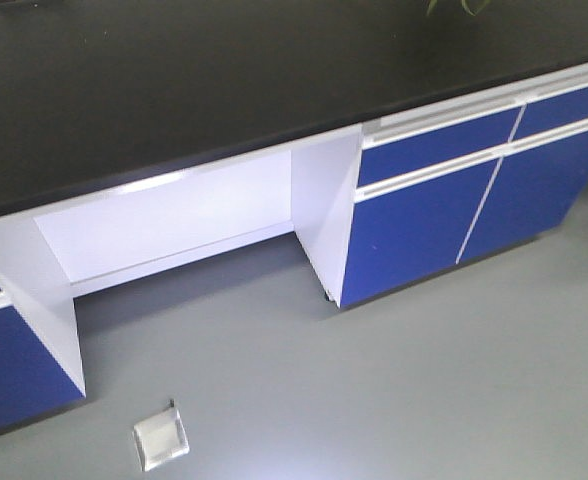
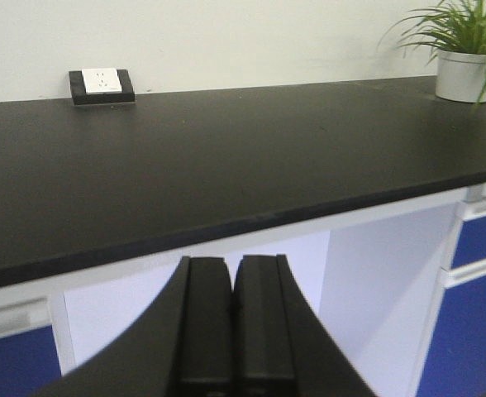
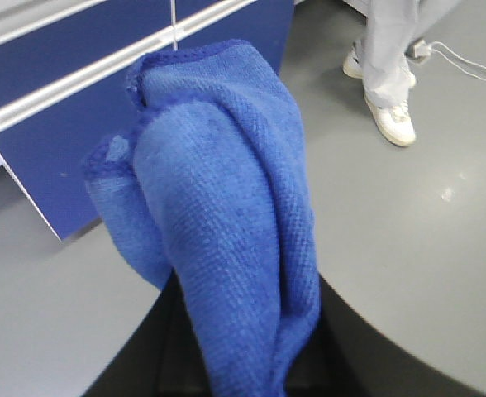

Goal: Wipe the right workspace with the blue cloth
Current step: 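Drive the base to the other black bench holding the cloth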

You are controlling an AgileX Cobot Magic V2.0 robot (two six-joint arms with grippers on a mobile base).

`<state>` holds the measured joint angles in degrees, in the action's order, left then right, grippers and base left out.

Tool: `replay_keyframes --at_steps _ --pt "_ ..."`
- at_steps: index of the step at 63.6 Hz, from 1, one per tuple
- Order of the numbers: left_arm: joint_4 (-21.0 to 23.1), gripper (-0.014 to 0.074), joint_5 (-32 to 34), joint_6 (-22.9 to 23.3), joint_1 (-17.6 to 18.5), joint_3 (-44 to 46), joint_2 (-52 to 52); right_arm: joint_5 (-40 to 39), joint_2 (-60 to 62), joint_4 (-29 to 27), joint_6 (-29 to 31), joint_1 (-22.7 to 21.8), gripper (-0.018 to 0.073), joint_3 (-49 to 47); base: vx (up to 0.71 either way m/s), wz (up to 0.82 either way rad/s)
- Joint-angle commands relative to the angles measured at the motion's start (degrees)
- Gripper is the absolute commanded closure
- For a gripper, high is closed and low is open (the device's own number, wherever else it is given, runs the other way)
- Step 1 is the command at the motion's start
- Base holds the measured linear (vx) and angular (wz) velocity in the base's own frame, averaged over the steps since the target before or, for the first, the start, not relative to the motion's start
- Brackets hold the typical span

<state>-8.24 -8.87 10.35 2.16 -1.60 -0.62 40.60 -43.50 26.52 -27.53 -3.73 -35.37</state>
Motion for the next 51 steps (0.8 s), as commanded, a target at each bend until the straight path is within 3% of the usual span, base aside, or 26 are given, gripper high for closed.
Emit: replay_keyframes --at_steps 1,51 --pt "-0.1 0.0602 4.8 0.5 0.3 -1.7 -0.8 -3.5 0.4 1.7 0.3 -0.1 0.0564 -1.7 0.43 0.13" --pt "-0.1 0.0602 4.8 0.5 0.3 -1.7 -0.8 -3.5 0.4 1.7 0.3 -0.1 0.0564 -1.7 0.39 0.29"
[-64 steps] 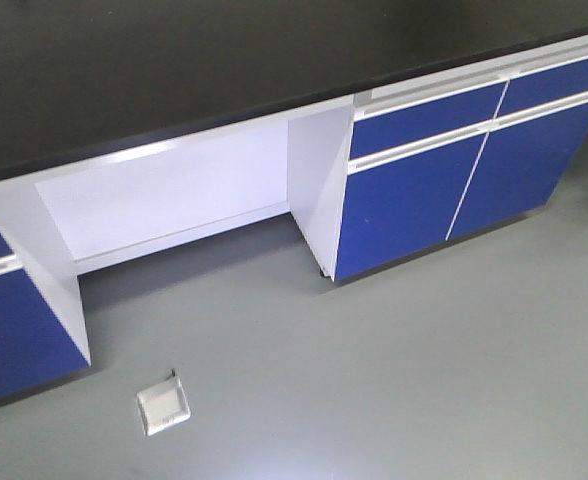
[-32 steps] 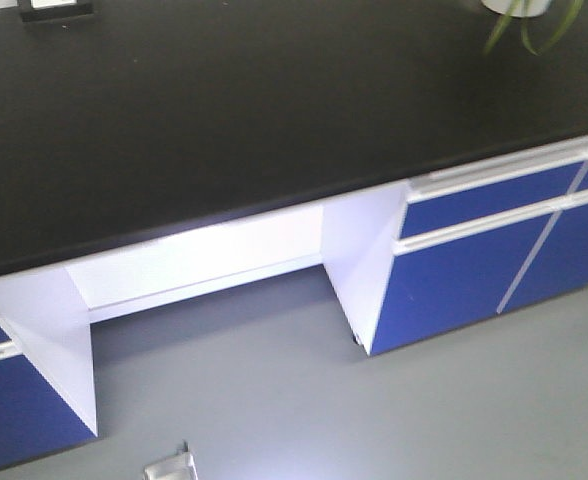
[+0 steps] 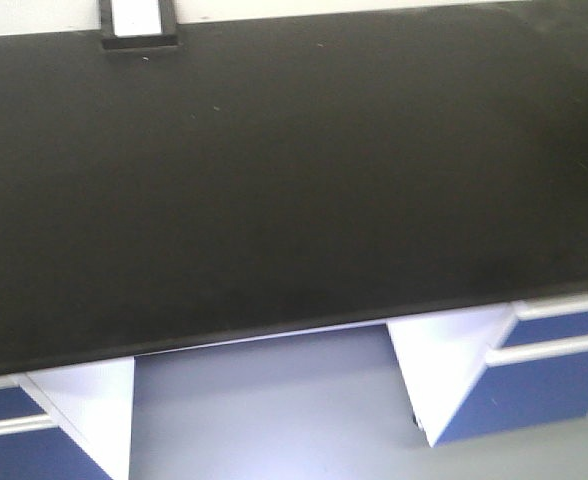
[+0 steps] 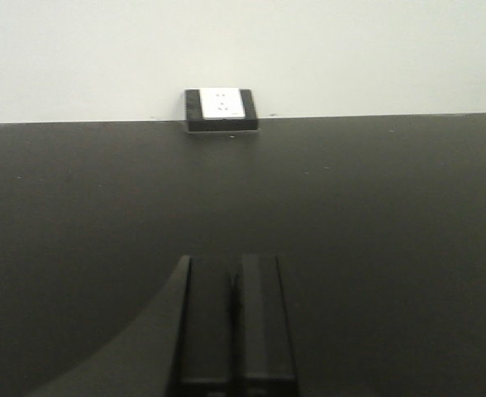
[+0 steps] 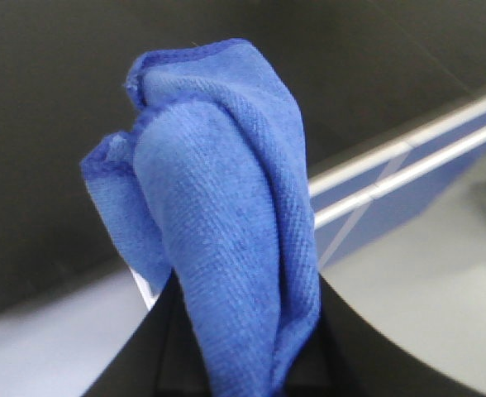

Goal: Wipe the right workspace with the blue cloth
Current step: 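Drive the base to the other black bench holding the cloth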

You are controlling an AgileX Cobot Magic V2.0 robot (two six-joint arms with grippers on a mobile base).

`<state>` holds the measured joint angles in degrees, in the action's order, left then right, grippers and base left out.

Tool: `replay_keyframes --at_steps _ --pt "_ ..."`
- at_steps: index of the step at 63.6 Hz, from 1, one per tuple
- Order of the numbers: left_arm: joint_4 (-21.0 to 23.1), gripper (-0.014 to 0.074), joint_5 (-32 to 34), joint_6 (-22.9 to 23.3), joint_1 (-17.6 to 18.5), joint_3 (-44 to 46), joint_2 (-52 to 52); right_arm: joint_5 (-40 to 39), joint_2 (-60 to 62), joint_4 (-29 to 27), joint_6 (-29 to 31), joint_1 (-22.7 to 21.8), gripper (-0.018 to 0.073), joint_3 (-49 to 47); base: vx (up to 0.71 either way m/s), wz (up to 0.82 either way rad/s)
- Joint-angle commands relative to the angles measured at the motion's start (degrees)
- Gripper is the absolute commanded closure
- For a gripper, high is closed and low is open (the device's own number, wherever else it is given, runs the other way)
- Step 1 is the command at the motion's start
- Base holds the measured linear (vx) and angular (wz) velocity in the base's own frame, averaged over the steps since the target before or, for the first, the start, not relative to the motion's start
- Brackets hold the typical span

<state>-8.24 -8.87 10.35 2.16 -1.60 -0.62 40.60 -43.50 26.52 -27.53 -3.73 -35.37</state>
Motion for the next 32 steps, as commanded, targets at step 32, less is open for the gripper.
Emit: replay_keyframes --at_steps 32 --pt "-0.1 0.0602 4.8 0.5 0.3 -1.7 -0.8 -3.5 0.4 1.7 0.3 -0.1 0.0564 -1.7 0.23 0.25"
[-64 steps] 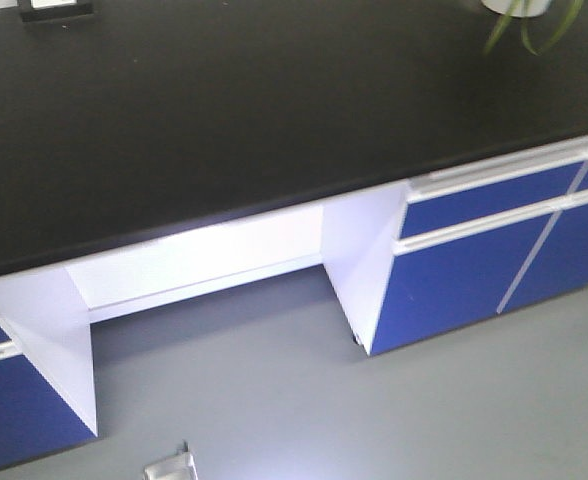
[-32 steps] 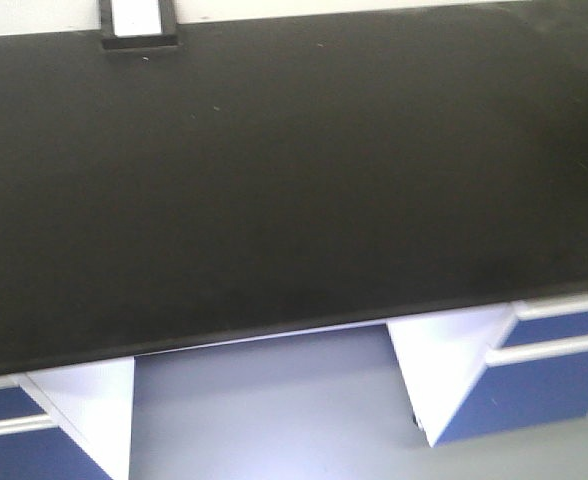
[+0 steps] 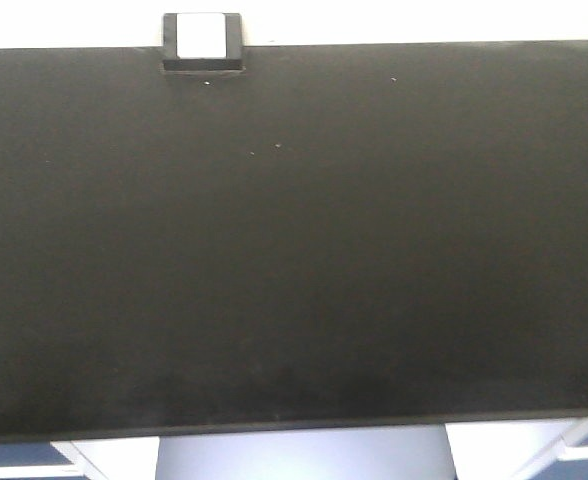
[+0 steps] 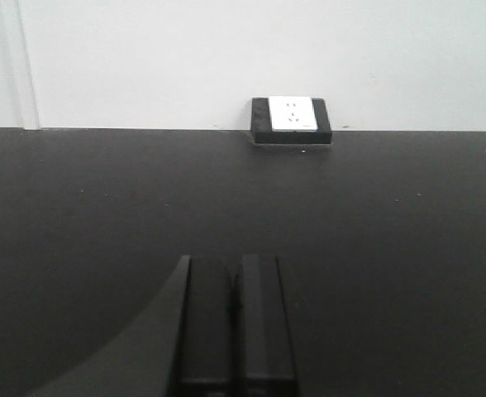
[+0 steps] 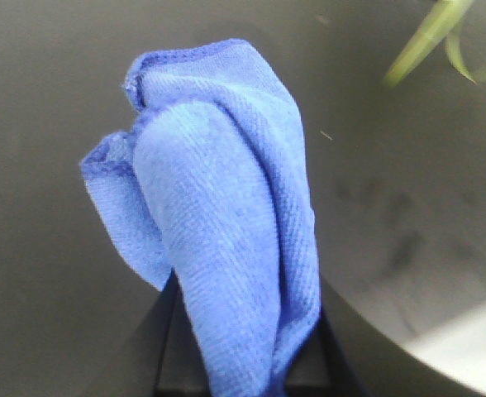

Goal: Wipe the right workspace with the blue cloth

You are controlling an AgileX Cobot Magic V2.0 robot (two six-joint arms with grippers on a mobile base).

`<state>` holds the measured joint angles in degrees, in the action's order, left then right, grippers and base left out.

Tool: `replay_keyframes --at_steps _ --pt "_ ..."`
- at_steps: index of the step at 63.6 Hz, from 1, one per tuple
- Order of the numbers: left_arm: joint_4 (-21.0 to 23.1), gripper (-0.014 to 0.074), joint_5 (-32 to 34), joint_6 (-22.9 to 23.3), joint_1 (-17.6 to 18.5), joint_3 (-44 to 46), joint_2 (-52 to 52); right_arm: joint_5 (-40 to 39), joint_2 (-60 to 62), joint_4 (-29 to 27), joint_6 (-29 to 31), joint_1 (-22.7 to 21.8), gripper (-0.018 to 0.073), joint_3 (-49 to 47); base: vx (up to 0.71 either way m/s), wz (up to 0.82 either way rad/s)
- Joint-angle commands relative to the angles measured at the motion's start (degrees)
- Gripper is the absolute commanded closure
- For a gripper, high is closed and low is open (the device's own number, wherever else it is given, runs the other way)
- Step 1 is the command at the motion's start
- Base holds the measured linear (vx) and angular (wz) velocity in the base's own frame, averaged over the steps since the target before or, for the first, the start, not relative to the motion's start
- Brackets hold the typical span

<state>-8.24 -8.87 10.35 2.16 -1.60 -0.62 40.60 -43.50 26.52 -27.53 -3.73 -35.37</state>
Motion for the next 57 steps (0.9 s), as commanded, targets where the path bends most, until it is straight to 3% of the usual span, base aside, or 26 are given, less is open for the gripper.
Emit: replay_keyframes --at_steps 1,57 --pt "-0.1 0.0602 4.8 0.5 0.3 -1.7 -0.8 -3.5 0.4 1.7 0.3 -0.1 0.0564 -1.7 0.16 0.18" --pt "-0.1 0.0602 4.8 0.5 0.3 -1.7 -0.8 -3.6 0.3 1.7 0.3 -0.1 0.0564 -1.7 0.05 0.05"
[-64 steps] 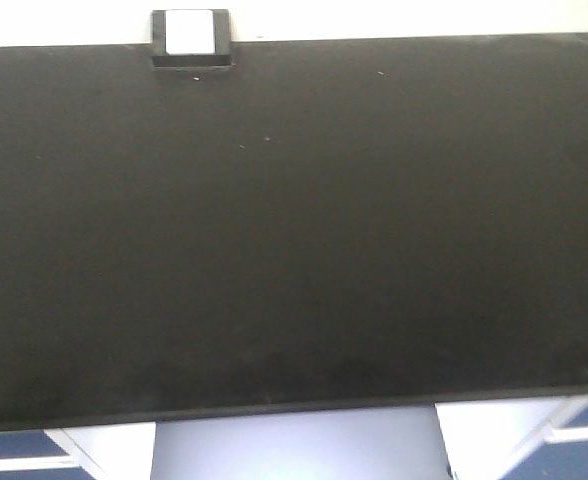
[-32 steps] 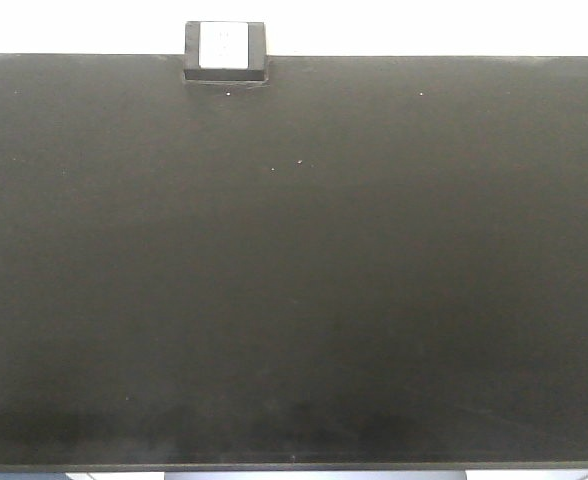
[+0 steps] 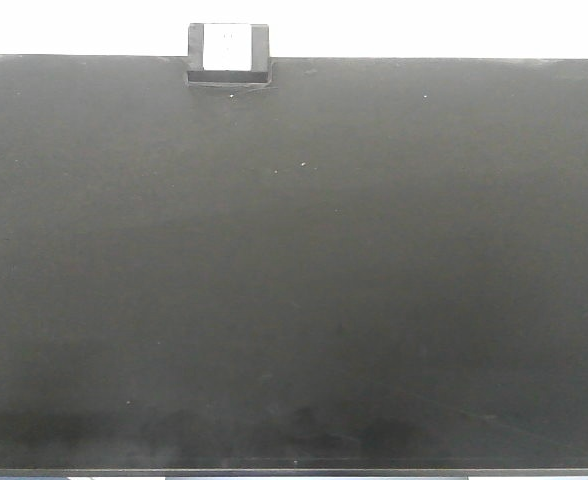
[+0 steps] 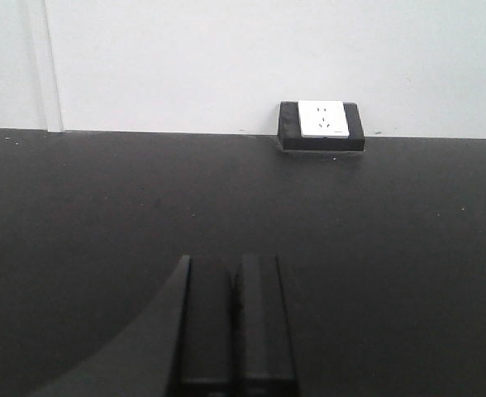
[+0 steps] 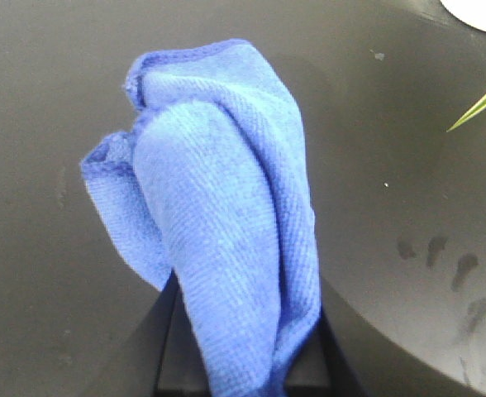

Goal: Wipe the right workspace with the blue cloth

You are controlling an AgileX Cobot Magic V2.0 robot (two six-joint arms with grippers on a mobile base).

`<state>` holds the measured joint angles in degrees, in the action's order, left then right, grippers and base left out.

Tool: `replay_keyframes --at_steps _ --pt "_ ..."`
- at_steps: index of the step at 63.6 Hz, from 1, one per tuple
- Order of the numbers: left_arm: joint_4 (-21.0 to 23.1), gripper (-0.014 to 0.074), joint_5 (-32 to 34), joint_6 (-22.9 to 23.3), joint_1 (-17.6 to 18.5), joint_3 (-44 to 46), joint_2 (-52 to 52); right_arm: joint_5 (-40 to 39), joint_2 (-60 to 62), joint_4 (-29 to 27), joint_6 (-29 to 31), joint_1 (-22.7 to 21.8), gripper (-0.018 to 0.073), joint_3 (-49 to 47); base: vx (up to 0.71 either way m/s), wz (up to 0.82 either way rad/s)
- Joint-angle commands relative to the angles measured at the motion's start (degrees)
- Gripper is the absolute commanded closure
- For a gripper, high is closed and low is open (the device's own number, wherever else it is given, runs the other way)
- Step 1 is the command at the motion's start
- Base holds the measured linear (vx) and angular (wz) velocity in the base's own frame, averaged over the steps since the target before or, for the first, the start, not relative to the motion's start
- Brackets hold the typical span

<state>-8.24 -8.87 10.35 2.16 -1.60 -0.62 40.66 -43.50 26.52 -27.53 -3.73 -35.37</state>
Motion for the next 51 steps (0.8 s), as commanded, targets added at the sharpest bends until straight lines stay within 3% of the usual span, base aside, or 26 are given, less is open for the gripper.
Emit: replay_keyframes --at_steps 1,30,51 --pt "-0.1 0.0602 4.8 0.5 0.3 -1.7 -0.8 -3.6 0.3 1.7 0.3 -0.1 0.0564 -1.7 0.00 0.00" --pt "-0.1 0.0602 4.8 0.5 0.3 -1.7 -0.8 -8.7 -1.0 0.1 -0.9 -0.1 0.0564 -1.7 0.00 0.00" --pt "-0.1 0.0602 4.8 0.5 0.3 -1.7 -0.8 -21.9 -20.2 0.5 2.0 -0.1 0.0564 0.9 0.00 0.00"
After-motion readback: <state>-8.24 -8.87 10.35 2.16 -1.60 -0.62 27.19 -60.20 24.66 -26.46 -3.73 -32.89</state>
